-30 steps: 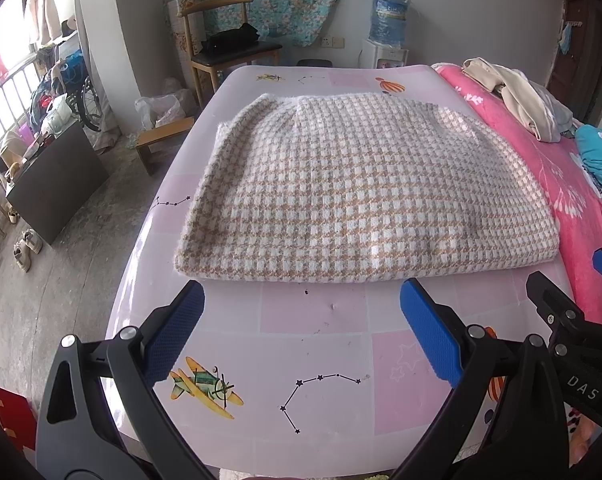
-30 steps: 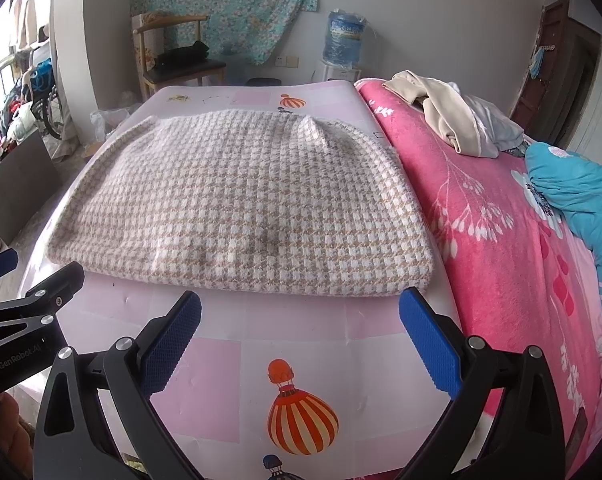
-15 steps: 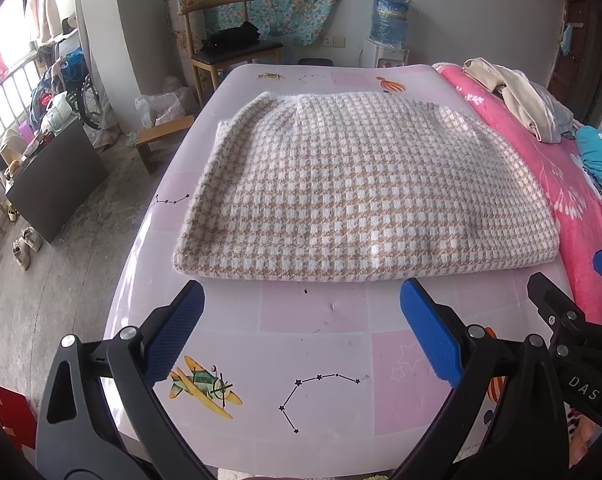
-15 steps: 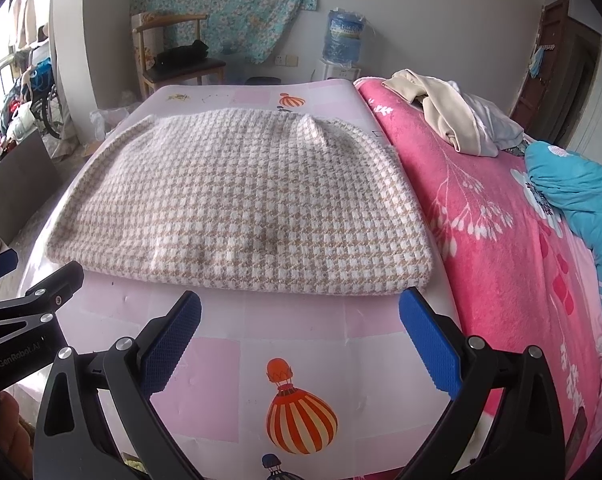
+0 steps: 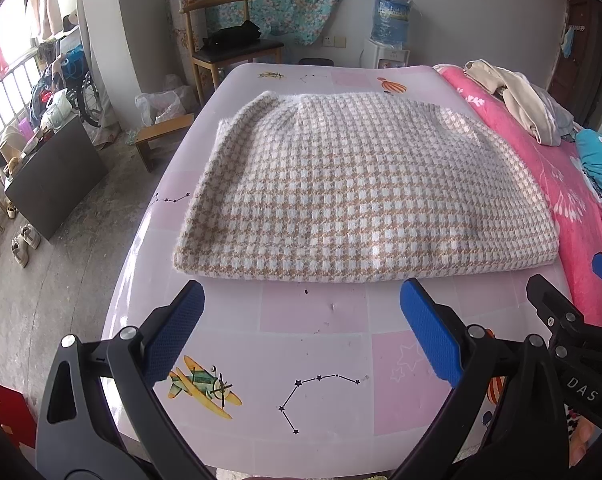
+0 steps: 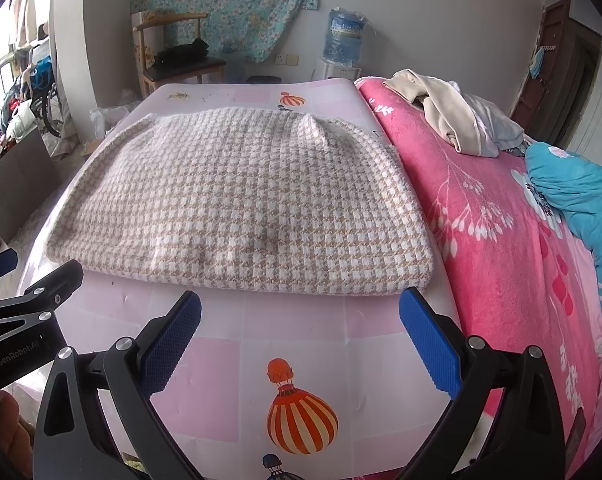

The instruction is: Fold large clothes

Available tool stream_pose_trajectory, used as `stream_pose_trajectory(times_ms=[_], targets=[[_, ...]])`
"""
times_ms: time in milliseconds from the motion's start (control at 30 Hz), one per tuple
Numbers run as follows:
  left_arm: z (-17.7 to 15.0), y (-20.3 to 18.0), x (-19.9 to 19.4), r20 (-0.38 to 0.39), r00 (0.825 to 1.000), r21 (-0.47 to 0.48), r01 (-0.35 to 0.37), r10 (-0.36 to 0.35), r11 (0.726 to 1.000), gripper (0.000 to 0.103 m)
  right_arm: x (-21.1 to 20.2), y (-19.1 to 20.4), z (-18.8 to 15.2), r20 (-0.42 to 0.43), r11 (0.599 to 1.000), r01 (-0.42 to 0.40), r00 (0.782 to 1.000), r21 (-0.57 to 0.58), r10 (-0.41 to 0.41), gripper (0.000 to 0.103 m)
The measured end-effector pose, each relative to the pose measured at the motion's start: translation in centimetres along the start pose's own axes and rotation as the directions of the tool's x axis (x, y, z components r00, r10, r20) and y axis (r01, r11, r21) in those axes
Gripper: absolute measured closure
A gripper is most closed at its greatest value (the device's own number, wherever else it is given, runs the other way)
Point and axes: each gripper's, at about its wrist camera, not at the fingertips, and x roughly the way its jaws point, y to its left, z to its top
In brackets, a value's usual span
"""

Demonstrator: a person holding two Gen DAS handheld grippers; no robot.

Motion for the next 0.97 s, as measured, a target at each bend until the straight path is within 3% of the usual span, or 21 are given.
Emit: stream_pose_trajectory(times_ms=[967], targets=[[0.05, -0.22, -0.24, 0.004, 1.000, -0.005, -0.002, 0.002, 1.000, 0.008, 0.29, -0.12, 0.25, 0.000, 1.000, -0.009, 1.000, 0.008, 0.009, 0.006]])
